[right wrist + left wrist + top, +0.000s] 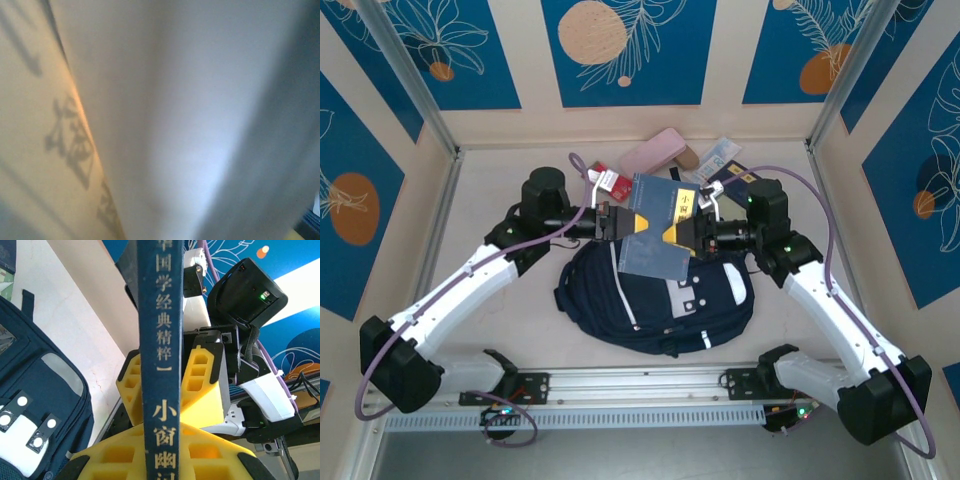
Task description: Pack books, pencil case, and school supplies into a backpack
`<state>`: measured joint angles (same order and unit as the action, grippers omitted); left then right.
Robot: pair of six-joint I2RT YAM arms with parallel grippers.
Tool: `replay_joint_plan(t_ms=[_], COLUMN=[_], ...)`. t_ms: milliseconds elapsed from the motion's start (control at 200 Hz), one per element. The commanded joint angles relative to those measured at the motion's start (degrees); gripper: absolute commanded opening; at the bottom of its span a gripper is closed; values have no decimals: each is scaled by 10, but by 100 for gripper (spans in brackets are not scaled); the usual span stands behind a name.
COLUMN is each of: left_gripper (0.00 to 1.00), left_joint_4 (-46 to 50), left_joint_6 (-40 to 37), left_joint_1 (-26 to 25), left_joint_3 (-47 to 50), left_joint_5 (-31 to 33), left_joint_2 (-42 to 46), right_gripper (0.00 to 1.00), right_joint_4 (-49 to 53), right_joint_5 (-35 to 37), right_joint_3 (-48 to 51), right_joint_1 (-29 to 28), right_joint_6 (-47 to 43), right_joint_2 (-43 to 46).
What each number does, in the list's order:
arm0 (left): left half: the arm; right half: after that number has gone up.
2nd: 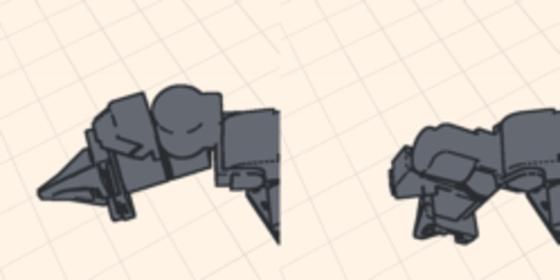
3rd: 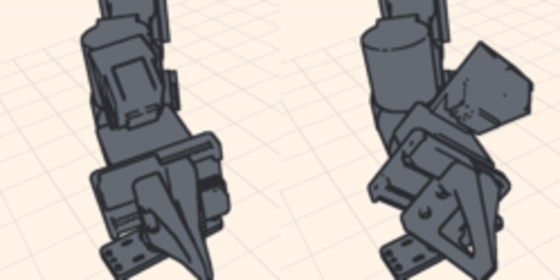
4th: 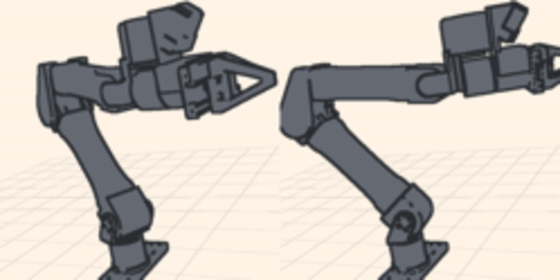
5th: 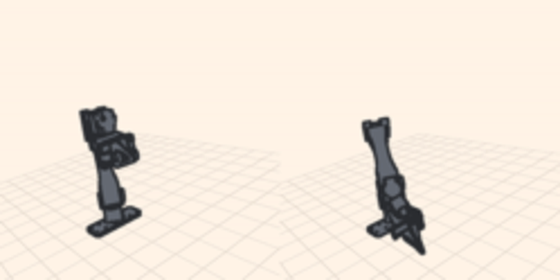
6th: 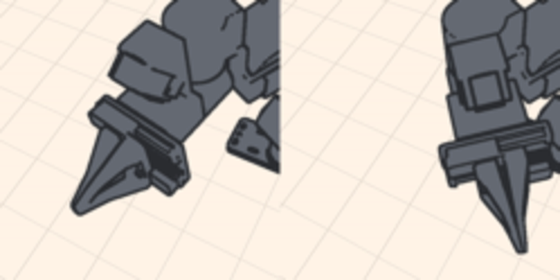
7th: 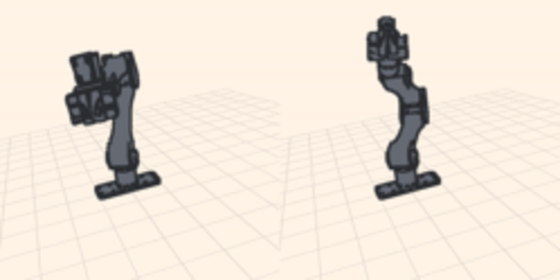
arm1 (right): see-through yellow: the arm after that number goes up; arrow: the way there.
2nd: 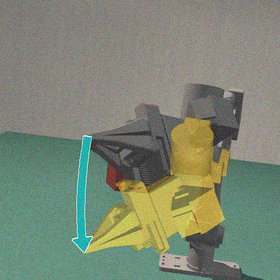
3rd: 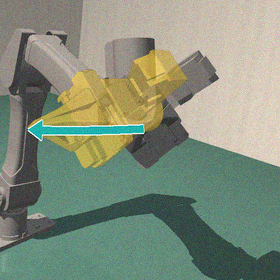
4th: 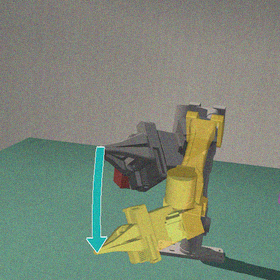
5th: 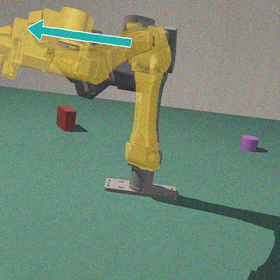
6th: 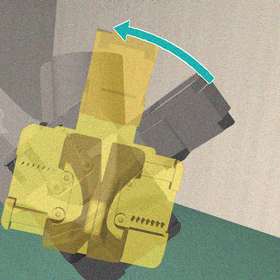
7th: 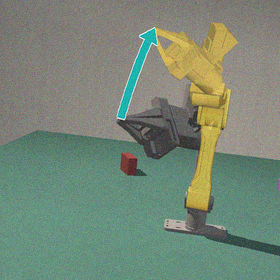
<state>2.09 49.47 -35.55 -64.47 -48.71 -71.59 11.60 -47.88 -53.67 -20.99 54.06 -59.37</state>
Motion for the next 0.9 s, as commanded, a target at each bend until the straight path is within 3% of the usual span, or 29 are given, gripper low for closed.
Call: replay_joint_plan(t_ms=[0,50,200,340,500,540,640,690,745,770,895], left_gripper=[0,0,0,0,0,0,2,13,41,49,65], left_joint_4=[5,5,-5,-15,-18,-18,-15,-14,-8,-9,-80], left_joint_6=[-21,-20,-13,-8,-6,-6,-2,6,18,25,91], left_joint_1=[-7,-7,-7,-7,-7,-6,-6,-5,-4,-4,-5], left_joint_3=[-13,-8,5,11,12,11,8,7,1,-2,8], left_joint_5=[-20,-18,-18,-20,-23,-20,-8,-2,8,11,30], left_joint_2=[16,18,21,20,17,16,13,10,4,1,-9], right_gripper=[57,66,69,39,6,0,0,0,0,0,0], right_joint_4=[-14,-21,-124,-188,-223,-222,-207,-210,-209,-210,-315], right_joint_5=[-3,-4,-24,25,28,27,36,49,84,107,281], right_joint_3=[9,14,53,95,107,105,94,95,98,103,160], right_joint_1=[14,18,22,37,46,46,51,54,58,58,41], right_joint_6=[11,14,71,111,145,144,138,144,156,165,250], right_joint_2=[27,32,46,77,80,80,84,85,92,98,132])
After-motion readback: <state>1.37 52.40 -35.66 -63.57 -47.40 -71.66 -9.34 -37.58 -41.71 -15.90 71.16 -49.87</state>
